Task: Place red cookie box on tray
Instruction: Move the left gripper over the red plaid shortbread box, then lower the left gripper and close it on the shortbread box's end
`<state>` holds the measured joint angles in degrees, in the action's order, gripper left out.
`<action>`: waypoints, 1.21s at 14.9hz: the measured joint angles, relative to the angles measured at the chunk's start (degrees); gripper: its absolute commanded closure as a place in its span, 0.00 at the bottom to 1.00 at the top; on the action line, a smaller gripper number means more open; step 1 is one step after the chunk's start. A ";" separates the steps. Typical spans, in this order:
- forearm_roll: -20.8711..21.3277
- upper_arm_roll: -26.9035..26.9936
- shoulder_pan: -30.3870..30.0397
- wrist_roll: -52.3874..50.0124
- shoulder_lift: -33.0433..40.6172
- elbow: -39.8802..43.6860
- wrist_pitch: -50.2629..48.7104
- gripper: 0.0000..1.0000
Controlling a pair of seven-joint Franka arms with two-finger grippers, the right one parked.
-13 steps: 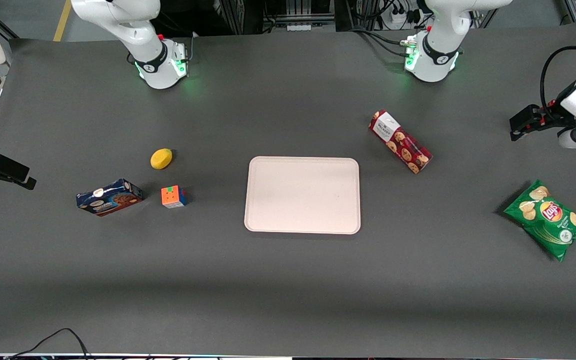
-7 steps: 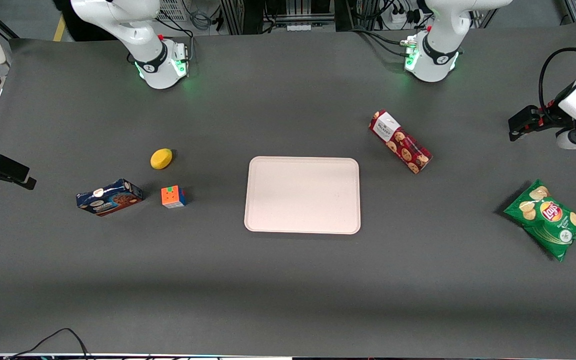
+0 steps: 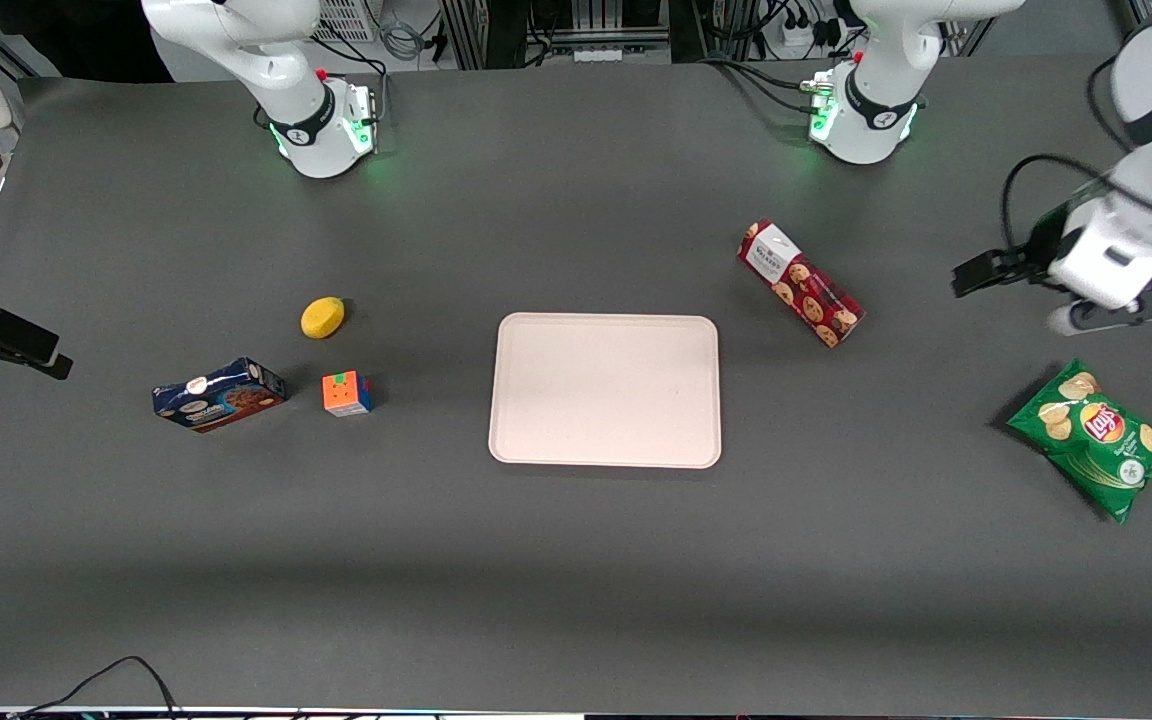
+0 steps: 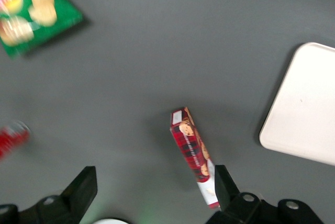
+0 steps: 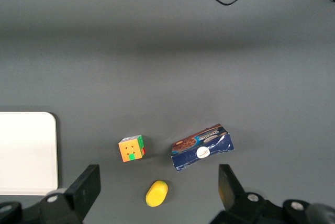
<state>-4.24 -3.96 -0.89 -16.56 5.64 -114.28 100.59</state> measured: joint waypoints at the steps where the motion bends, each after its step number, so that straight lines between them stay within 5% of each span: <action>1: -0.95 -1.15 0.05 -5.47 -0.10 -2.53 1.99 0.00; 7: -2.86 -16.41 1.30 -31.28 -0.31 -16.05 14.74 0.00; 12: -2.87 -28.20 1.43 -41.61 0.02 -29.25 28.15 0.00; 18: -2.80 -29.52 0.74 -42.10 0.67 -39.54 38.79 0.00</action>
<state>-7.04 -33.48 -0.15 -58.66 6.32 -153.82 139.38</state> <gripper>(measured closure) 0.000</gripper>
